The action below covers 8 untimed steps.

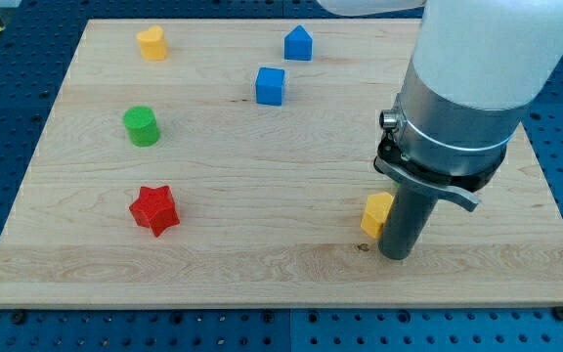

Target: Place green star left diagonally towards yellow hexagon

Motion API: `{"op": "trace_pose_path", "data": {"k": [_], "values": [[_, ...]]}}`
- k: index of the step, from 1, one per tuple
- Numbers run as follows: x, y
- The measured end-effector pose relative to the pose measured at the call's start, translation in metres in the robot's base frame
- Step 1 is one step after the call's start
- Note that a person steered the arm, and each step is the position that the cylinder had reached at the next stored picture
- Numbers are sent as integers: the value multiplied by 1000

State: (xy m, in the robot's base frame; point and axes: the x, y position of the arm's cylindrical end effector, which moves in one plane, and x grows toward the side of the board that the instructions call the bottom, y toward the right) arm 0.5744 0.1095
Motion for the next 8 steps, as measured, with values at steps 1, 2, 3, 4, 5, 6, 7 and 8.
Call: {"op": "trace_pose_path", "data": {"k": [1,2,3,4,5,6,7,8], "values": [[0,35],[0,75],[0,103],[0,112],[-4,124],[-12,139],[-36,139],[-44,124]]}}
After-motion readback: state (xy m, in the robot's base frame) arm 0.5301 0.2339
